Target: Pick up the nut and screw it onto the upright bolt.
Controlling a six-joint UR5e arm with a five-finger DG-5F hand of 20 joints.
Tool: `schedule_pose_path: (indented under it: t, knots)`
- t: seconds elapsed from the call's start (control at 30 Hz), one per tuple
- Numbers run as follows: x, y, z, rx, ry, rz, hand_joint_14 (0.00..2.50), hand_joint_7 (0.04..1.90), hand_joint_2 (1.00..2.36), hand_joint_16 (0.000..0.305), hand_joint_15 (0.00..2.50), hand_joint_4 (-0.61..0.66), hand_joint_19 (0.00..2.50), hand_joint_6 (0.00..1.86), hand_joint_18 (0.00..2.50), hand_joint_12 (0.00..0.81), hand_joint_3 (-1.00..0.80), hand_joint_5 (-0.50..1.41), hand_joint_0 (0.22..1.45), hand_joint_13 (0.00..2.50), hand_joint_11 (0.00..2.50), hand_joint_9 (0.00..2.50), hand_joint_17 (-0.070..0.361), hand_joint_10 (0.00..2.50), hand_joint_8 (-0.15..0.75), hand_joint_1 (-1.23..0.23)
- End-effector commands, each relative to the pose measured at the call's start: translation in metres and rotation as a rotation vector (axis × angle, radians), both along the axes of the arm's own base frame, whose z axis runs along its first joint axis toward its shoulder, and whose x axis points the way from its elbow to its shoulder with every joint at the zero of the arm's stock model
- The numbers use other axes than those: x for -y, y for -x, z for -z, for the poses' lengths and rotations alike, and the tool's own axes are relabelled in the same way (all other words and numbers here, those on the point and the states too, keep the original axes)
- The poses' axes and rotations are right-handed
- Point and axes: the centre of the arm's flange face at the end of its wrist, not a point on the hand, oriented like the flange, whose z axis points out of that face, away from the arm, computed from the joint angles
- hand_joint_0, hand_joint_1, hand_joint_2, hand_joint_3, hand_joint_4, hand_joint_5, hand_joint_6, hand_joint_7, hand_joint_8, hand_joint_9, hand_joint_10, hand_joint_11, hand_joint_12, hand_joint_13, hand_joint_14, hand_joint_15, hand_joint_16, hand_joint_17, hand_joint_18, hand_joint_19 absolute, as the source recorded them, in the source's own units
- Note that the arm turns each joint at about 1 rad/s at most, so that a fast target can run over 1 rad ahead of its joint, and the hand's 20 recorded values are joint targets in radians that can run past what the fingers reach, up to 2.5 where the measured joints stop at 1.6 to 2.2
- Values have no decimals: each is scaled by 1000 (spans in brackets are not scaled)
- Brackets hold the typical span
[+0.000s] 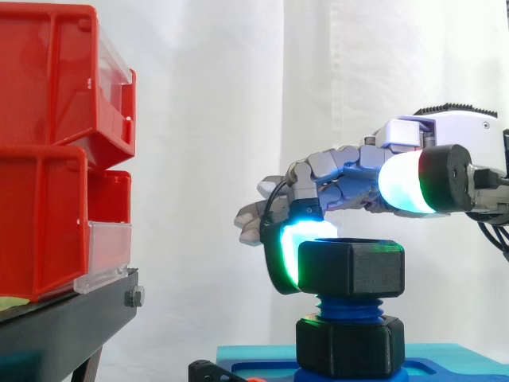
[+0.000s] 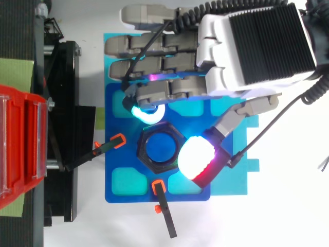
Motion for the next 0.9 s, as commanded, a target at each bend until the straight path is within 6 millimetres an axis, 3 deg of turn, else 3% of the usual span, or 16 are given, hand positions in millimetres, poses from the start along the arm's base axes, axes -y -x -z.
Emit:
schedule_pose_path:
  t: [0.0, 0.27, 0.33, 0.47, 0.6, 0.87]
  knots:
    - [7, 1, 0, 0, 1, 8, 0, 1424, 1000, 30, 0, 200, 0, 571, 0, 274, -500, -58, 505, 340, 0, 598, 68, 0, 256, -225]
    - [10, 2, -1, 1, 2, 8, 0, 1403, 1000, 27, 0, 206, 0, 579, 67, 259, -500, -38, 511, 425, 0, 707, 60, 0, 260, -242]
    - [11, 2, -1, 3, 2, 10, 0, 1477, 1000, 26, 0, 206, 0, 520, 70, 258, -500, -36, 512, 426, 0, 706, 59, 0, 260, -240]
    - [13, 1, -1, 11, 2, 13, 0, 1006, 1000, 32, 0, 280, 0, 504, 0, 269, -500, -106, 494, 323, 0, 556, 72, 0, 227, -212]
    - [16, 0, -3, 32, 4, 7, 0, 760, 1000, 37, 0, 210, 0, 502, 0, 291, -500, -158, 477, 203, 0, 423, 83, 0, 203, -179]
    - [8, -3, -6, 58, 5, -13, 0, 625, 1000, 42, 0, 146, 0, 501, 0, 308, -500, -198, 462, 59, 0, 220, 94, 0, 177, -126]
